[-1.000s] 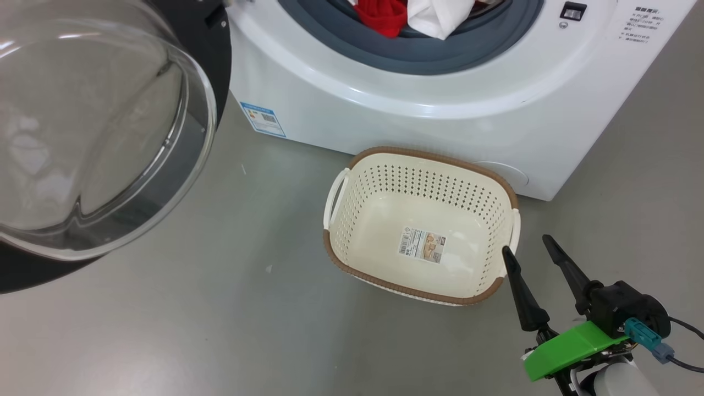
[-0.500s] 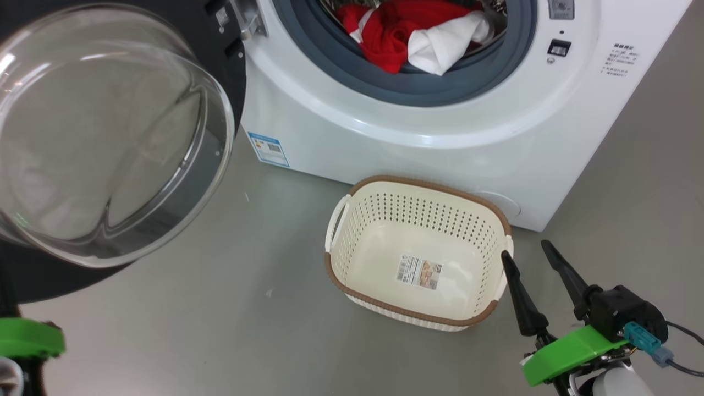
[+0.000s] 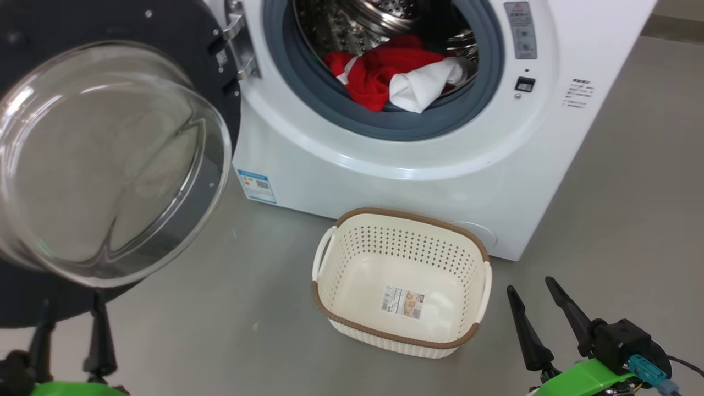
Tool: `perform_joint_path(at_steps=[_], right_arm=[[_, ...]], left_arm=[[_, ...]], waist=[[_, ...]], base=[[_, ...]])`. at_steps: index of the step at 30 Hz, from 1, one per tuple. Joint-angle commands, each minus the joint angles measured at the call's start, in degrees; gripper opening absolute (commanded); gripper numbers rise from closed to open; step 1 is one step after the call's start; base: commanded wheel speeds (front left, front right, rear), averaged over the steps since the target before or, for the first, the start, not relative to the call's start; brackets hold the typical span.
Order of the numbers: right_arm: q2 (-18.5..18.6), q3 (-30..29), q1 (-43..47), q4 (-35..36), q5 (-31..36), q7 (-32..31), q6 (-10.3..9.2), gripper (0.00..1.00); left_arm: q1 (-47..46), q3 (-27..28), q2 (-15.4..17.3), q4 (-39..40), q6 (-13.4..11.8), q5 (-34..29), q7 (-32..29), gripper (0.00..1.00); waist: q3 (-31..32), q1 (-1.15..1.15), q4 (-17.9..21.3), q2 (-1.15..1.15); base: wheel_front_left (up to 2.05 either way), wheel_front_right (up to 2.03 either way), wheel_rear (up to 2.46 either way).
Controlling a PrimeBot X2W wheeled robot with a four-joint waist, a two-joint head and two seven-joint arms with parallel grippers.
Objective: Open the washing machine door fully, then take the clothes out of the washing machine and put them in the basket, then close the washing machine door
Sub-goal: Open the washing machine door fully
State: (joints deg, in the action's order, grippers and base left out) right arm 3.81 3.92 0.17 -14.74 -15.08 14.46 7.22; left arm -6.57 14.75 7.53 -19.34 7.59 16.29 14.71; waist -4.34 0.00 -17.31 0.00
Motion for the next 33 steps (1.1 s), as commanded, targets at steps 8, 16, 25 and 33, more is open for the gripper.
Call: perform_joint_path(at_steps=[8,16,25,33], right_arm=[[0.10,-0.89,1.81,2.77,-1.38,0.54,0.26,1.00],[-0.08,-2.69,3.58,3.93,-1.74,0.54,0.26,1.00],[0.01,-4.43,5.34,4.66,-1.98,0.54,0.26,1.00],[-0.02,-5.33,6.16,5.15,-2.06,0.54,0.26,1.00]], left_arm=[[3.65,-4.03,2.17,5.15,-0.10,3.37,0.29,1.00],[6.93,-9.11,3.33,8.68,-0.10,4.81,0.29,1.00],[9.44,-13.03,3.51,11.27,-0.10,5.97,0.29,1.00],[10.59,-15.10,3.64,12.84,-0.10,6.38,0.29,1.00]], waist=[[1.92,0.00,4.94,0.00],[2.55,0.00,9.86,0.00],[3.13,0.00,14.27,0.00],[3.08,0.00,17.47,0.00]], base=[[0.00,0.00,0.00],[0.00,0.00,0.00],[0.00,0.00,0.00],[0.00,0.00,0.00]])
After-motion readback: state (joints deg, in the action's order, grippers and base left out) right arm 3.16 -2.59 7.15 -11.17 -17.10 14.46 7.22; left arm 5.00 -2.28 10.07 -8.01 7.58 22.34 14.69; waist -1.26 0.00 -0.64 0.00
